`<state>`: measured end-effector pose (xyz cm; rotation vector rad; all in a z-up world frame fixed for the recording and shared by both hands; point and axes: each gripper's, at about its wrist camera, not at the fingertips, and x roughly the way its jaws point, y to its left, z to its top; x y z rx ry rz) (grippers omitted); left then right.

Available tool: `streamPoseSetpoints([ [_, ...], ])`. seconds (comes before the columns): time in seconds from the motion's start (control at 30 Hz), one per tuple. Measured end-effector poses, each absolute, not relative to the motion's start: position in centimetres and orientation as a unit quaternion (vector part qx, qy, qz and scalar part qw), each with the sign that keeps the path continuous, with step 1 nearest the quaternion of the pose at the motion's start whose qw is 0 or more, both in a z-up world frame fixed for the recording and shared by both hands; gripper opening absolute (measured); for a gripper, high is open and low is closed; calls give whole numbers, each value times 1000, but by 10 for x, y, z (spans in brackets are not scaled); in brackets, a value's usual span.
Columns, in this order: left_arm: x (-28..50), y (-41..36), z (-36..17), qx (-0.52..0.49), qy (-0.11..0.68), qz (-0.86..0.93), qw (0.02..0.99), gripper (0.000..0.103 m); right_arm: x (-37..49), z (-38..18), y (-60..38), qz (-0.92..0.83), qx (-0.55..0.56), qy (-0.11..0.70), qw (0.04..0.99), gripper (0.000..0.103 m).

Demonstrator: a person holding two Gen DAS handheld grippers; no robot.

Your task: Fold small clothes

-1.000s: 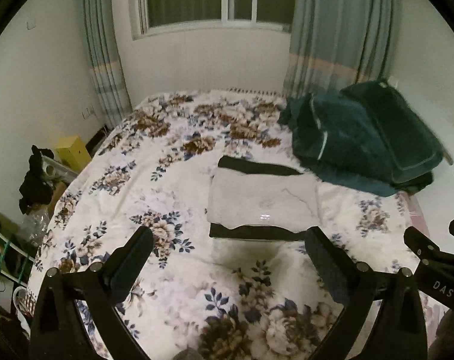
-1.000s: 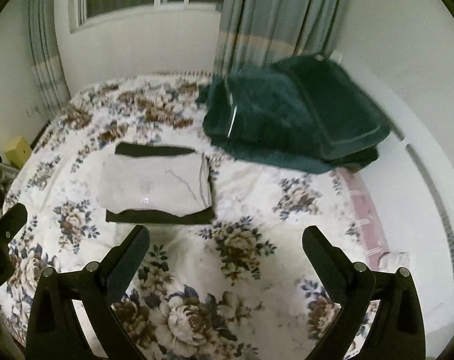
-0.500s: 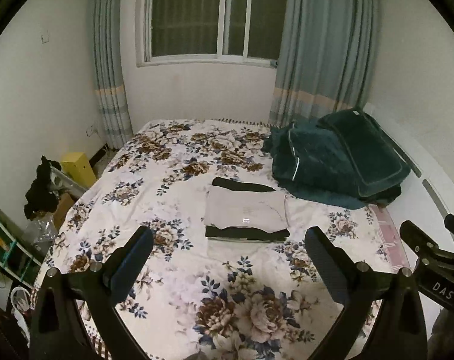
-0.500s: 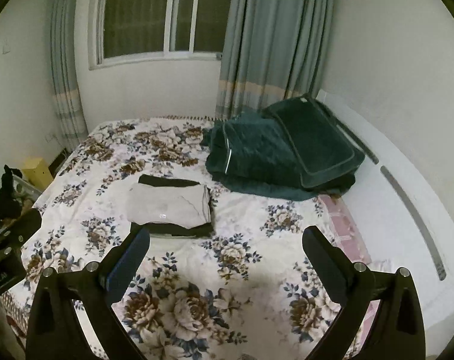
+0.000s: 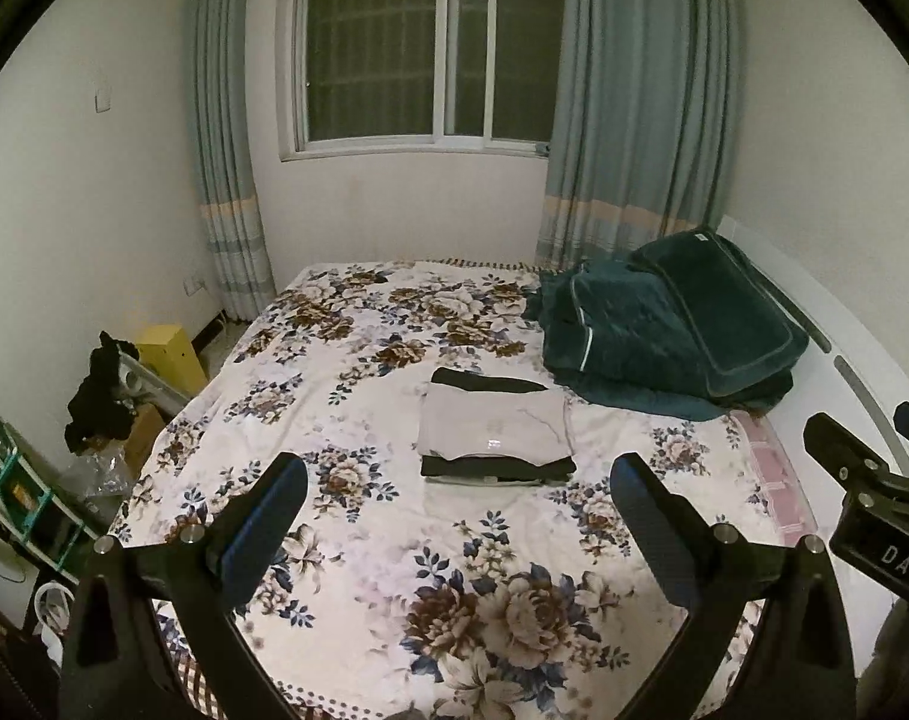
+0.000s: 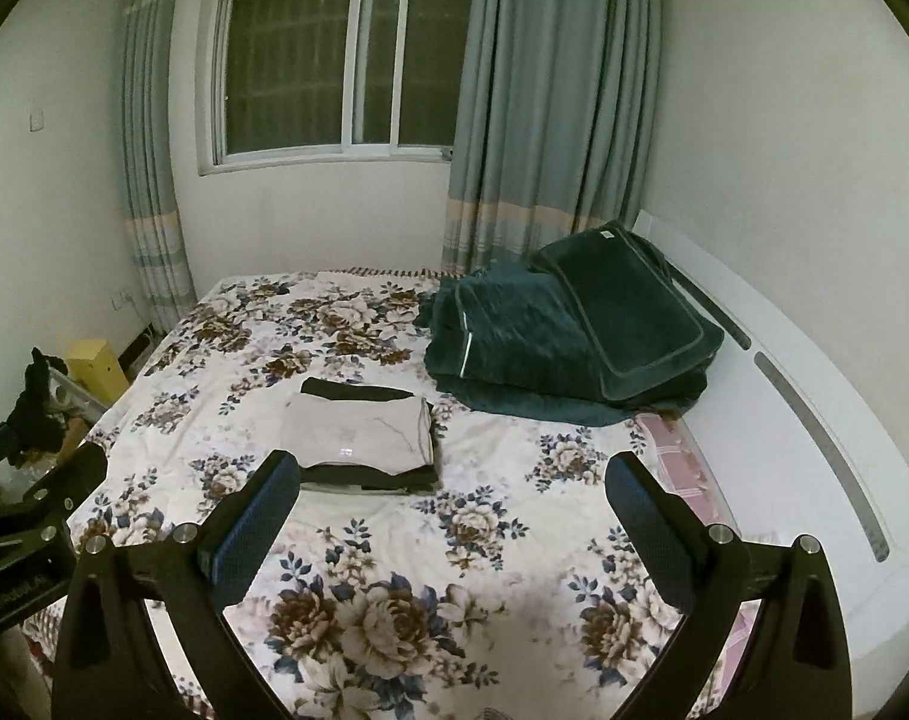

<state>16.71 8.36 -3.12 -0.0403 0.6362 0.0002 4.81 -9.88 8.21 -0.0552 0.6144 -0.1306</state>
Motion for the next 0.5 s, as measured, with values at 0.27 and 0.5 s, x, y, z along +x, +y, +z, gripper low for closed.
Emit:
streamPoseSetpoints([
  [0.27, 155, 83, -27, -25, 305, 4, 952, 103, 44, 84, -105, -63, -26, 302, 951, 103],
  [0.5, 148, 83, -24, -28, 298, 7, 954, 103, 41, 86, -107, -56, -25, 297, 953, 103],
])
